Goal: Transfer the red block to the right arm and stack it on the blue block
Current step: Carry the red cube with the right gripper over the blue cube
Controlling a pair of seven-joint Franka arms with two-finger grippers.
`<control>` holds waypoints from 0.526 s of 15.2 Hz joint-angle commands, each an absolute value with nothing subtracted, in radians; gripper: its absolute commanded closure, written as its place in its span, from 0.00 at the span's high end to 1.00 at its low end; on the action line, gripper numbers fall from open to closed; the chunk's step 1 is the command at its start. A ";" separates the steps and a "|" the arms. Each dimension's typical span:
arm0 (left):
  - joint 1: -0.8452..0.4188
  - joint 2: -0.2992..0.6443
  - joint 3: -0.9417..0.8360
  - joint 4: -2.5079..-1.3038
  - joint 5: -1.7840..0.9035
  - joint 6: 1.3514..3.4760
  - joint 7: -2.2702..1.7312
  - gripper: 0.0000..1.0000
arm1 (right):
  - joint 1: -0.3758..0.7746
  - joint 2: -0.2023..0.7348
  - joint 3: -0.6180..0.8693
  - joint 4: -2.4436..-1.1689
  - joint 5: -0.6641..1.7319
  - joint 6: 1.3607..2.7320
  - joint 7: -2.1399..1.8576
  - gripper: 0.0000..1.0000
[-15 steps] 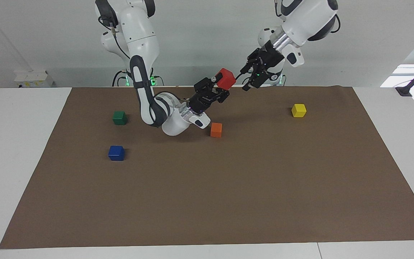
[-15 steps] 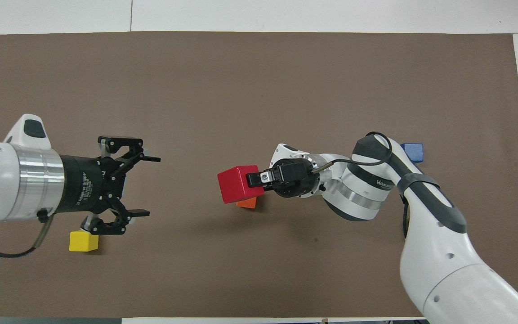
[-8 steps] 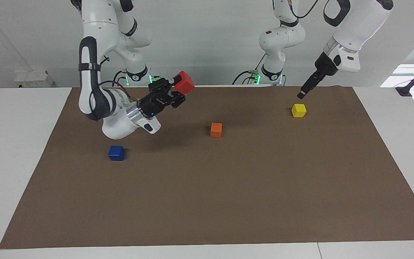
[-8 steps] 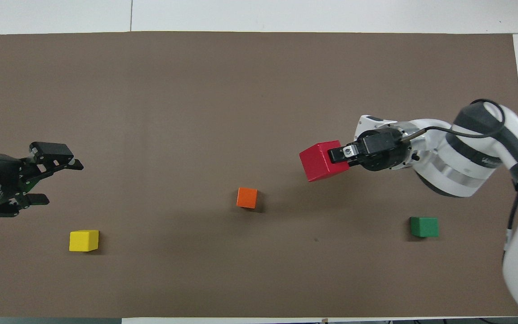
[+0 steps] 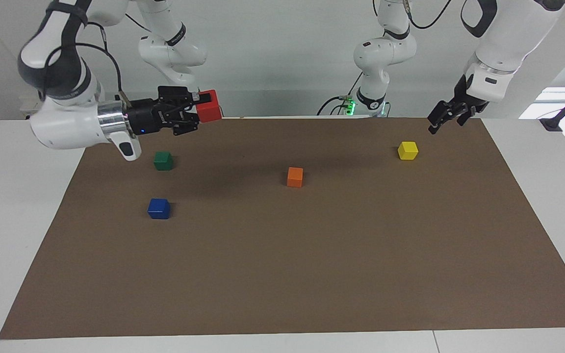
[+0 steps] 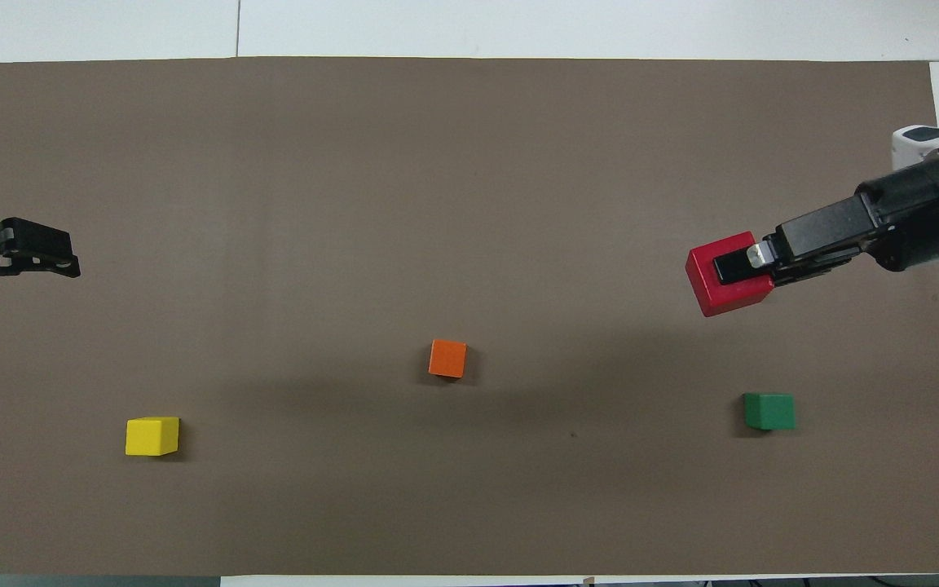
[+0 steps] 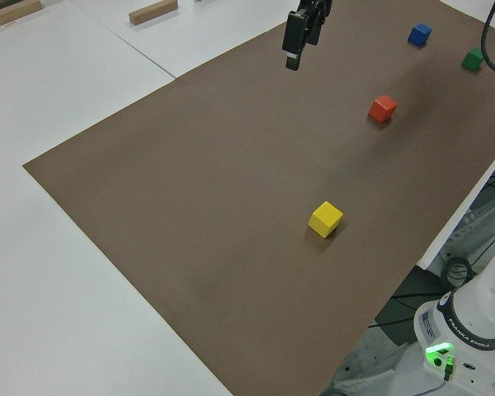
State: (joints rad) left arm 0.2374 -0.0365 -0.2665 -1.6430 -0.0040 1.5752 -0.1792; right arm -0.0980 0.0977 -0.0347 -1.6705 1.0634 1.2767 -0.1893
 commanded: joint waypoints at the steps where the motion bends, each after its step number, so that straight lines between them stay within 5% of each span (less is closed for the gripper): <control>1: 0.224 0.026 -0.275 -1.548 0.035 1.546 -0.083 1.00 | -0.089 0.059 -0.021 -1.621 0.803 1.331 -0.161 0.00; 8: 0.124 0.020 -0.270 -1.558 0.032 1.580 -0.084 1.00 | 0.038 -0.009 0.005 -1.635 0.214 1.510 0.041 0.00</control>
State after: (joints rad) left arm 0.1181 0.0141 -0.2901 -1.5716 0.0027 1.5790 -0.0962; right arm -0.0090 -0.0003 -0.0018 -1.6206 0.3424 1.4289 -0.0385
